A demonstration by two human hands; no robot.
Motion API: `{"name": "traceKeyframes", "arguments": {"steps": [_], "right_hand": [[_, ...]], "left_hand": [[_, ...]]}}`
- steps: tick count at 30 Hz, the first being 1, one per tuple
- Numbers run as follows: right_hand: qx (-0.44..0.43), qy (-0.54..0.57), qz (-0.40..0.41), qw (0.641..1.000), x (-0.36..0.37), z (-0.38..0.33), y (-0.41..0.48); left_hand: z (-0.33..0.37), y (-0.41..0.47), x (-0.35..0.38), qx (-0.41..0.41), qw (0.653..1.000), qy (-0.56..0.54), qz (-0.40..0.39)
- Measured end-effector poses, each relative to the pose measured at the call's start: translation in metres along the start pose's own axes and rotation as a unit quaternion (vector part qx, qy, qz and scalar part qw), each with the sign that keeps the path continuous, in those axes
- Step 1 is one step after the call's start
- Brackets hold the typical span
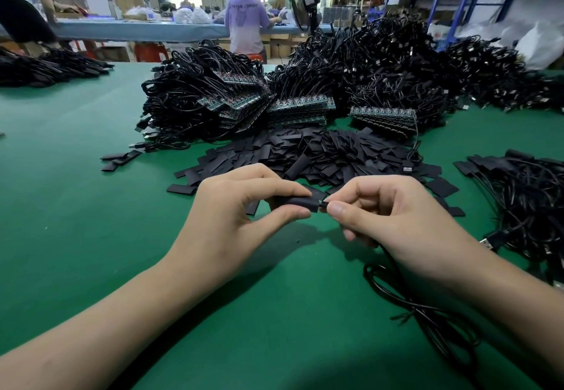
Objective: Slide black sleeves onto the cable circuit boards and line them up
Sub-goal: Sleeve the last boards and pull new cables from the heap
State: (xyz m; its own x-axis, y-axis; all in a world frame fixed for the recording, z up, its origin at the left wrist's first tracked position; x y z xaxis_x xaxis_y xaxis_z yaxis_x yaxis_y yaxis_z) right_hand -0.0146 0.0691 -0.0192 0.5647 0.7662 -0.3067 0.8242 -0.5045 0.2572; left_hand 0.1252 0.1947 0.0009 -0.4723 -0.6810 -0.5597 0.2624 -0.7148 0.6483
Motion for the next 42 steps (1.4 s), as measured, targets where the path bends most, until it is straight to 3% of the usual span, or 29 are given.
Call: {"name": "traceKeyframes", "arguments": {"steps": [18,28,37,42], "right_hand": [[0.021,-0.008,-0.002,1.000,0.003,-0.001,-0.001],[0.030,-0.009,-0.002,0.999,0.006,0.000,-0.003],[0.011,0.019,0.012,1.000,0.008,-0.001,-0.003],[0.016,0.039,0.006,0.999,0.010,0.001,-0.003]], "left_hand": [[0.001,0.000,0.001,0.036,0.998,0.044,-0.005],[0.006,-0.001,0.003,0.106,0.992,0.072,-0.007],[0.001,0.004,-0.007,-0.011,0.996,0.055,0.073],[0.000,0.003,-0.007,-0.045,0.996,0.010,0.073]]}}
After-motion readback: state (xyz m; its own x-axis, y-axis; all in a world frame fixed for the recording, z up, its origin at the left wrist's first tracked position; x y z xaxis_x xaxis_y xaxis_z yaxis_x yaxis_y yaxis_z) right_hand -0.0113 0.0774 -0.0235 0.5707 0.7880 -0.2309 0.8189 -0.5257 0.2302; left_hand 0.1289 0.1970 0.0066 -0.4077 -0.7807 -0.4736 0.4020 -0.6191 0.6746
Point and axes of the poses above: each hand's wrist, its own y-axis towards the middle knuckle, its own x-axis out of the palm, z = x × y, the point moved 6 cm from there along y, towards the middle knuckle, and after that the axes turned 4 degrees about -x, right-handed, at the moved point
